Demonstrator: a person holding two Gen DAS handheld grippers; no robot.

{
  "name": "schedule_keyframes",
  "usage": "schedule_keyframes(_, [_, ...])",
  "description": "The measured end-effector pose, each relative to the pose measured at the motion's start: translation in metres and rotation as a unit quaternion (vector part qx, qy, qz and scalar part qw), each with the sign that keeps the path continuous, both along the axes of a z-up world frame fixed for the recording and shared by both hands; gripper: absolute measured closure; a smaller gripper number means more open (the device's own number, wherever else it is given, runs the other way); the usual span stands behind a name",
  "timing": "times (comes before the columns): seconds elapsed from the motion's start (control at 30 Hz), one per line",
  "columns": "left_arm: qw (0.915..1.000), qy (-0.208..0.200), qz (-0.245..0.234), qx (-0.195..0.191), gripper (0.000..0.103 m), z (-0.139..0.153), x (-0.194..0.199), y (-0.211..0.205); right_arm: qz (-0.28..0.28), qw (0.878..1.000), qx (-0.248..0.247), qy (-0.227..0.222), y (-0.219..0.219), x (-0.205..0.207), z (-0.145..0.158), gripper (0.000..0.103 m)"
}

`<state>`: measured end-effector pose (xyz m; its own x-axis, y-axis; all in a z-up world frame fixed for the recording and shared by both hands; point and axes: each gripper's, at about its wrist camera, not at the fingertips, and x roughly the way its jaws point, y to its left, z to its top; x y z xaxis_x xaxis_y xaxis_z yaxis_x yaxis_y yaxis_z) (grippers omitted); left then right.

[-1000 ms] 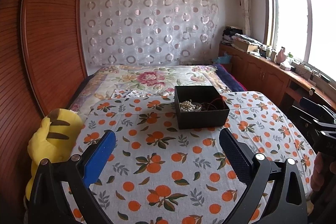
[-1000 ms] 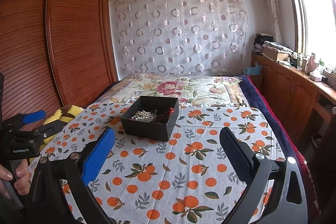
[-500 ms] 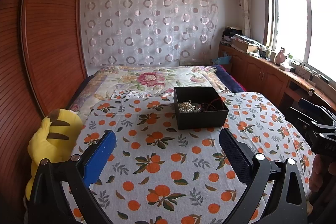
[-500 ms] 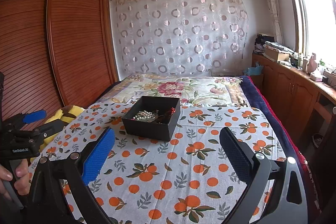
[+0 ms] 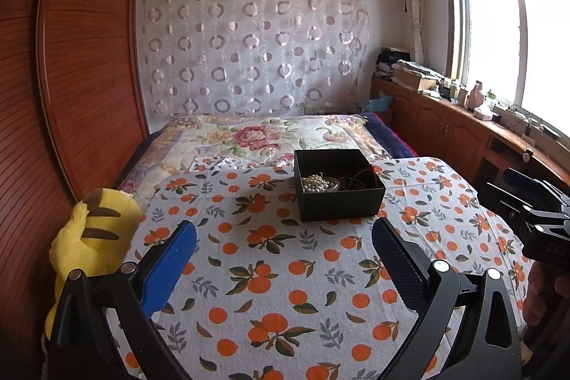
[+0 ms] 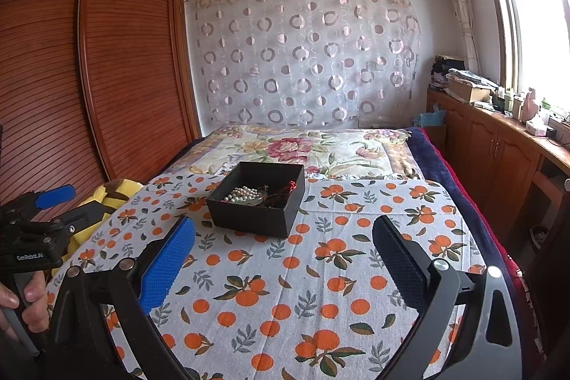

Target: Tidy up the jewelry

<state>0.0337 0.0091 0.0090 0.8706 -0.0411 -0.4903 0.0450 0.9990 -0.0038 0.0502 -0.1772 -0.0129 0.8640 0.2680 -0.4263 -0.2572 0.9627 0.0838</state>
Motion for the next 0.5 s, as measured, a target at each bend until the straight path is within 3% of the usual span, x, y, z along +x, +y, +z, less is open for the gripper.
schedule_keyframes(0.5, [1.0,-0.006,-0.003,0.0,0.008,0.0059,-0.005,-0.0033,0.0,1.0,0.002,0.0,0.0009,-0.0003,-0.0011,0.003])
